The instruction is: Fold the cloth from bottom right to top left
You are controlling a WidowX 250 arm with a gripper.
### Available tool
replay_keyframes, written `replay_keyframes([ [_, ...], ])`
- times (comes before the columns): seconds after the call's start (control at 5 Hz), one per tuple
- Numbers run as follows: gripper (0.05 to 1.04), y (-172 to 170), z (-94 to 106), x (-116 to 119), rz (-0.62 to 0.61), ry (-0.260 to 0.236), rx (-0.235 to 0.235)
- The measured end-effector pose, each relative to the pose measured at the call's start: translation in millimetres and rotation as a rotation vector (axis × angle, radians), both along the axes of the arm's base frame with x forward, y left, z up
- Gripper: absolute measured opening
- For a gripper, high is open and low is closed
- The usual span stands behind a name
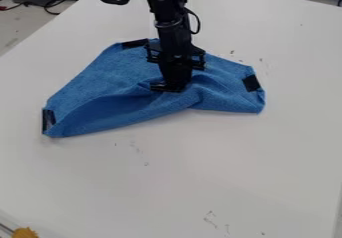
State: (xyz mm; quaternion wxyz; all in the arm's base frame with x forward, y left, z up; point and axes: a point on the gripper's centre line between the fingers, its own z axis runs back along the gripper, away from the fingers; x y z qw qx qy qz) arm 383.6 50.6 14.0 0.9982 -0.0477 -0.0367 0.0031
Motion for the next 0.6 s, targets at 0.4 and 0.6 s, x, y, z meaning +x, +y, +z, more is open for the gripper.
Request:
replay_keyframes([
  [0.4,0.989,-21,54.5,-10,0.047,-0.102,0.189],
  [0.6,1.005,-24,59.7,-14,0.042,-0.101,0.223],
])
